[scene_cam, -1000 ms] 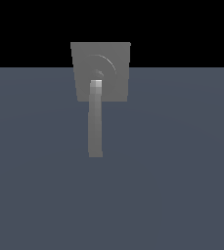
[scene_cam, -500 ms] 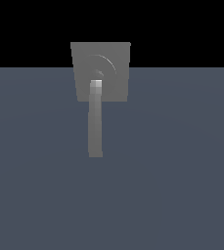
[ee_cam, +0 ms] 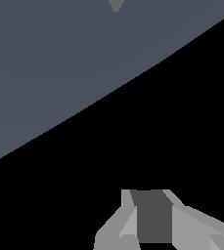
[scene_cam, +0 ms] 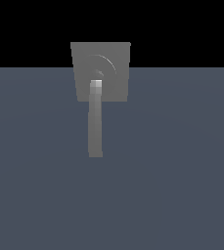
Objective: Turn on the faucet by rotating a designated handle.
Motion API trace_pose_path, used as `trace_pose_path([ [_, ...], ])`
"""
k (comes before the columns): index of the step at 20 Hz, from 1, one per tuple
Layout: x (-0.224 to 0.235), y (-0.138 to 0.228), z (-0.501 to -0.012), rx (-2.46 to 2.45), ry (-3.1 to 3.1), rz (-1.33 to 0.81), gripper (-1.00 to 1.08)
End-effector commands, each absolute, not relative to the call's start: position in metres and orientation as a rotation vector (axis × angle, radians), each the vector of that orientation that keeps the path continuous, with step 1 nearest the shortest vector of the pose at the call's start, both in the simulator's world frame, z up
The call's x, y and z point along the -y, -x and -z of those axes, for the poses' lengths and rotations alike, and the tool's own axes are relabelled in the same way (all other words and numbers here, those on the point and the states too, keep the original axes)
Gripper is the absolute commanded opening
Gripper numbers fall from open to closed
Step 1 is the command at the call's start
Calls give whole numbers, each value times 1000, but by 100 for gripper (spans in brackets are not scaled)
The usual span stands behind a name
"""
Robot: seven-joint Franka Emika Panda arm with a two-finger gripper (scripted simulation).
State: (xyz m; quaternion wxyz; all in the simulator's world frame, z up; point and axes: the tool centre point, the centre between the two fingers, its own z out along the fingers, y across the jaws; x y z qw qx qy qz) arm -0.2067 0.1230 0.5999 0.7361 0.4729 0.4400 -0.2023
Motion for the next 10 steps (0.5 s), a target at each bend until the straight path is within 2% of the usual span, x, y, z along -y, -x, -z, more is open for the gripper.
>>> trace_pose_path([
  [1,-142,200,-595,-980,-885,546,-100],
  [10,-206,168,-550,-986,-335,946,-100],
])
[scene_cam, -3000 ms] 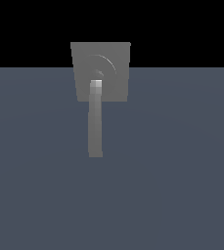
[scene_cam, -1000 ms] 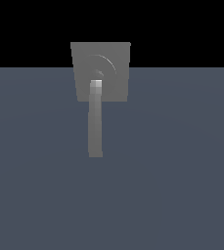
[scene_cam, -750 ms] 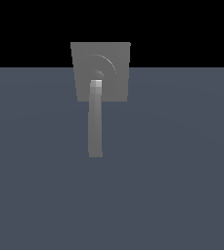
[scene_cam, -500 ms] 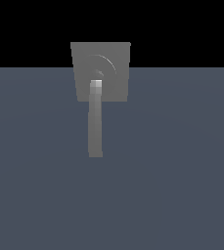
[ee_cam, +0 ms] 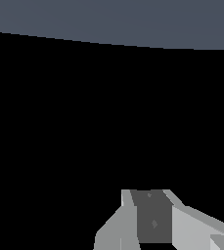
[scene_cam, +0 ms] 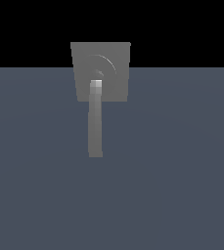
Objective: Turn on the faucet by rotating a designated handle.
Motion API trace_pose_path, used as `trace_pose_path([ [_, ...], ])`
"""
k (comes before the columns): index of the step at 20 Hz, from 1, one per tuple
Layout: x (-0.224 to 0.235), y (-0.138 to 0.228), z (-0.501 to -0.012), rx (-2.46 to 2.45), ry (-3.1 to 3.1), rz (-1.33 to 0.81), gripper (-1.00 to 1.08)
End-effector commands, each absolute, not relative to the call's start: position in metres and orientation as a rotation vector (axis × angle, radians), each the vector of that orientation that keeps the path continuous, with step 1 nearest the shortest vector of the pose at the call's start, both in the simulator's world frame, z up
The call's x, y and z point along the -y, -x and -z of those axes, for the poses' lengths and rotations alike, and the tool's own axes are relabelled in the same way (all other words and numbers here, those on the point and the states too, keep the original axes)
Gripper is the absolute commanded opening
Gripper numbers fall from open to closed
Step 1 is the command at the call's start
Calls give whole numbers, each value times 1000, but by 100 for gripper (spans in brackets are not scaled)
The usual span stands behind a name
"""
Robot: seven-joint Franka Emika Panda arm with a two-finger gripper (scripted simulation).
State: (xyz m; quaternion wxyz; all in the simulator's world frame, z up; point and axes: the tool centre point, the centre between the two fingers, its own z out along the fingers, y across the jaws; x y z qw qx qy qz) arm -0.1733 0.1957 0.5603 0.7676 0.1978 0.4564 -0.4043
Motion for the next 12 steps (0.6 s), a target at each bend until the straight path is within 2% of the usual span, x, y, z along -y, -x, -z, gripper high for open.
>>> trace_pose_path([
  [1,-212,163,-543,-982,-273,992,-100],
  [12,-253,117,-426,-878,429,1503,-100],
])
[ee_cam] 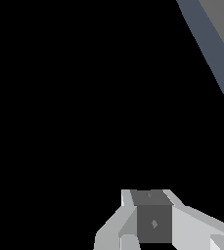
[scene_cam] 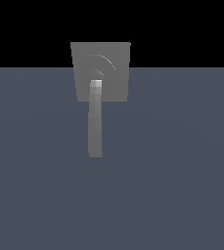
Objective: Turn on the faucet by rotating a designated handle.
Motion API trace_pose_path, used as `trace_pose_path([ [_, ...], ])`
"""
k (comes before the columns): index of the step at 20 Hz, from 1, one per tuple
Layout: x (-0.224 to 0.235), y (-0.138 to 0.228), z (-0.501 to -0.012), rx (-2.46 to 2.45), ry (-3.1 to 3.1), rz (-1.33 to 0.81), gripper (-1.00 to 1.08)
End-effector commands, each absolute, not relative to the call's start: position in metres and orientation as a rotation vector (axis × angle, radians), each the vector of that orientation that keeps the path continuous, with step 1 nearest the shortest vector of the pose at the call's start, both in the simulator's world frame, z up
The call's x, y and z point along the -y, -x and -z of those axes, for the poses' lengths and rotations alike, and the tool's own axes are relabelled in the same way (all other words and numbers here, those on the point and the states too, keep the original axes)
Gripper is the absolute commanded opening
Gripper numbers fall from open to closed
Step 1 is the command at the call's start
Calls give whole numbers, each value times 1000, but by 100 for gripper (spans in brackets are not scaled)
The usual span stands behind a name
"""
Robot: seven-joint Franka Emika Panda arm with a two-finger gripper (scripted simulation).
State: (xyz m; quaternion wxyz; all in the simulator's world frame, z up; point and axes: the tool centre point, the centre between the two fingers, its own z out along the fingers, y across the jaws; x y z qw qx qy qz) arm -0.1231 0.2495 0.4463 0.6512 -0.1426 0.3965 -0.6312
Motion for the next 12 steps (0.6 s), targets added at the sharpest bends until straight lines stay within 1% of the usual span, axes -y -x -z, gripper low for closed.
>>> trace_pose_path([
  [1,-253,113,-413,-863,495,1548,-100],
  [7,-245,93,-328,-744,905,1805,-100],
  [12,-220,84,-253,-609,1266,1990,-100],
])
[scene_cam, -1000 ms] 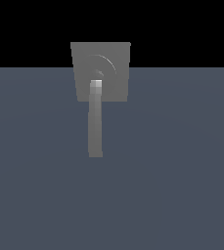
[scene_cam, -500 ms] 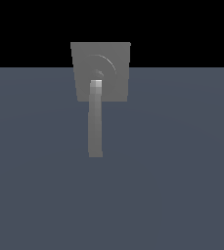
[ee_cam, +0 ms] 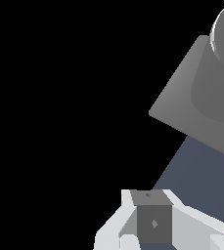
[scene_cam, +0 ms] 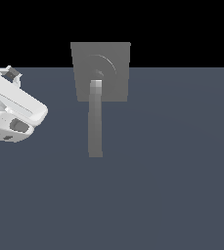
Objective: Turn on the faucet by rotating a designated handle.
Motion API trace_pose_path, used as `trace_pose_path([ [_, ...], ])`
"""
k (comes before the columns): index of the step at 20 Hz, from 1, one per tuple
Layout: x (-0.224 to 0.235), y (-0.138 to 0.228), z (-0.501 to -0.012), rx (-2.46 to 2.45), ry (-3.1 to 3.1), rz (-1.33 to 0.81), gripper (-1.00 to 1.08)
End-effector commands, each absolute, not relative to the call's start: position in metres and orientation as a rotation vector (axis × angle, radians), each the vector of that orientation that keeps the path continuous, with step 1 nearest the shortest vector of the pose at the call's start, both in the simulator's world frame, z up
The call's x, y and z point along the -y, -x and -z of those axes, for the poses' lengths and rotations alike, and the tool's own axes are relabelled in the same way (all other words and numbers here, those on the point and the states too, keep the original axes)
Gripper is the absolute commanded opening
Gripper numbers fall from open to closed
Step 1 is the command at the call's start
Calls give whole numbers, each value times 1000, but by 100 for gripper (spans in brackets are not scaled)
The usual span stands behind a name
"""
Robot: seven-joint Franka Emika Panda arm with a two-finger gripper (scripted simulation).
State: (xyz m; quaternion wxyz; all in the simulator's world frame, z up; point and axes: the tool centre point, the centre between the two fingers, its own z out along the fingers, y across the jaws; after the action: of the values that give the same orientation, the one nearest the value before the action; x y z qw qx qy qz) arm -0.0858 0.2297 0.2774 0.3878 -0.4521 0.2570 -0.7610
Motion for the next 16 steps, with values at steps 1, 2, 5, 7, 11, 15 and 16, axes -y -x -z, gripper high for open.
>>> trace_pose_path([
  [1,-214,83,-238,-577,1340,2022,-100],
  [2,-206,83,-224,-543,1415,2053,-100],
  [5,-183,84,-182,-440,1631,2129,-100],
  [7,-167,86,-159,-373,1758,2164,-100],
  [11,-139,93,-122,-253,1969,2204,-100],
  [15,-118,100,-98,-161,2118,2219,-100],
  [16,-114,101,-94,-144,2145,2221,-100],
])
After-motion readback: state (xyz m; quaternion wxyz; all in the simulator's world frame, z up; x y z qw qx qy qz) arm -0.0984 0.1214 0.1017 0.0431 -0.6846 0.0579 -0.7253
